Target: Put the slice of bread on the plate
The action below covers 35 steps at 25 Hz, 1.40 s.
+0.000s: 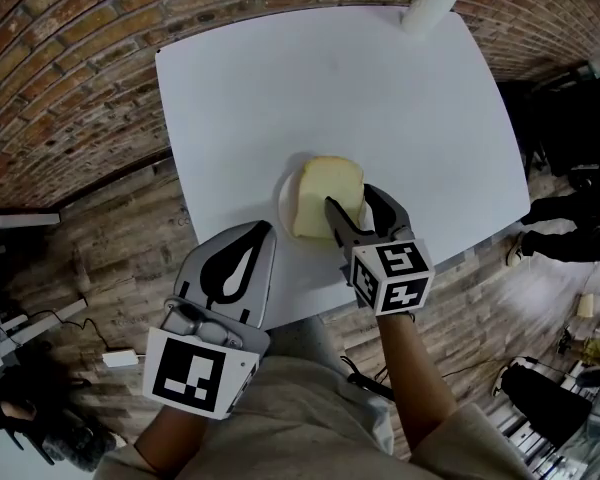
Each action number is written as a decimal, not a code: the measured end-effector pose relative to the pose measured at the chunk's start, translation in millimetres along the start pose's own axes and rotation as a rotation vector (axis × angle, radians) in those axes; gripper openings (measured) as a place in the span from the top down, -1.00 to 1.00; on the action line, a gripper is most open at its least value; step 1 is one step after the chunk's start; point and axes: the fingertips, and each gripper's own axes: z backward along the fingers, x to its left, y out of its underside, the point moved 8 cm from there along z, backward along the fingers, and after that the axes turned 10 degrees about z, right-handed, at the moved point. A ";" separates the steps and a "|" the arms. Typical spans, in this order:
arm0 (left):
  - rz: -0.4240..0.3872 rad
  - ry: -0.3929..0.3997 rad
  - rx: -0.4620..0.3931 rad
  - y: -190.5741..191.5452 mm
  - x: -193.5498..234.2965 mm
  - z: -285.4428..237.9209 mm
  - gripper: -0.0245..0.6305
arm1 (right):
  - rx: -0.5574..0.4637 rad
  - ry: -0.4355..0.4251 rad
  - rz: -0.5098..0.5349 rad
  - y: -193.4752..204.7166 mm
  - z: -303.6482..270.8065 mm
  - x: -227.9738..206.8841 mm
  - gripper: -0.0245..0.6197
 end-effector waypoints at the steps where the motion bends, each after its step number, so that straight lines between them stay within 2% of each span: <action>1: 0.000 0.000 0.000 0.6 -0.1 0.5 0.89 | 0.006 0.005 0.003 1.1 -0.3 0.1 0.11; 13: -0.003 0.007 0.001 0.7 -2.0 3.3 0.89 | 0.012 0.041 0.006 1.6 1.8 -1.0 0.09; 26: -0.013 0.038 0.003 0.7 -9.2 1.8 0.89 | -0.081 0.104 -0.026 -18.4 17.5 -4.2 0.10; 29: -0.016 0.051 0.003 0.4 -13.0 0.6 0.89 | -0.099 0.119 -0.022 -21.1 22.1 -3.3 0.26; 33: -0.018 0.069 0.002 0.5 -18.2 -0.8 0.89 | -0.129 0.137 -0.031 -23.4 31.3 -1.0 0.69; 35: -0.020 0.077 -0.001 0.6 -22.1 -1.3 0.89 | -0.137 0.133 -0.018 -24.9 36.4 1.3 0.76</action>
